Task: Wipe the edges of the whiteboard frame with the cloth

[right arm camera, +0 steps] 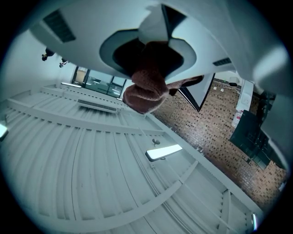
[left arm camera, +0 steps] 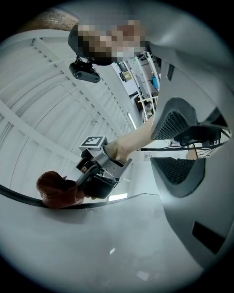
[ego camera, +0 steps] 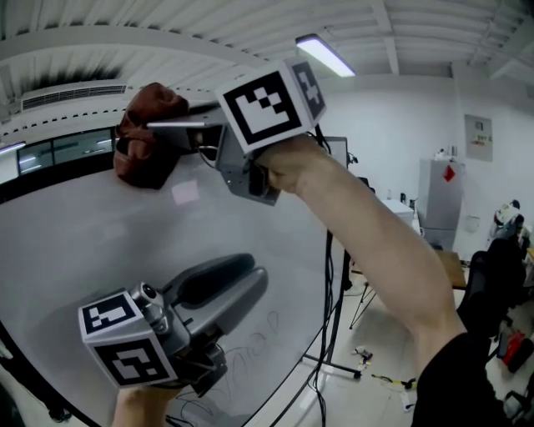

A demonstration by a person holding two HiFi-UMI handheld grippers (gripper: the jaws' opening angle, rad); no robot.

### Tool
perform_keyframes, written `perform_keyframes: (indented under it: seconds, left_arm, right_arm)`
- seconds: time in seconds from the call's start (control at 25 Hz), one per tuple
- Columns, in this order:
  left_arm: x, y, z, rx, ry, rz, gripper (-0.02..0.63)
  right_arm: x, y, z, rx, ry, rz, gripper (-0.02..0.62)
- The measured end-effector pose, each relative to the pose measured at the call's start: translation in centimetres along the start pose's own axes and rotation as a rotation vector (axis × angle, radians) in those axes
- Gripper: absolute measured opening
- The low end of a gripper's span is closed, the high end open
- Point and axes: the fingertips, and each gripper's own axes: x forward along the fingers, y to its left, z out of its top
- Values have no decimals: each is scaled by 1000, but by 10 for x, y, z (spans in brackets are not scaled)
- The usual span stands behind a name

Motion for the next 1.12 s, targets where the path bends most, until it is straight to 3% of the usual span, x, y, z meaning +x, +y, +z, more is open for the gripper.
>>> perform_keyframes:
  seconds: [0.2,0.4,0.56,0.8,1.0,1.12]
  left_arm:
    - [-2,1,-2,0,8,-17,115]
    - [18,4,-3,21,2,-12,115]
    - [50,22,-8,27,-8,1,115]
    - [54,46,-8,20,-1,42,115]
    - [151,76,-40,33,7,101,115]
    - [156,84,-45,34,9,131,115]
  right_arm:
    - [0,-4,0,-29,5,-17,117]
    - [-10,-17,-10,-11,2,25,117]
    - [-28,-38,-21,-18,4,54,117]
    - [-19,-54,-25,-39,8,56,117]
    - [-95,-123,-61,-34,3,66,117]
    - [-92,-132,-66,-23,9,78,117]
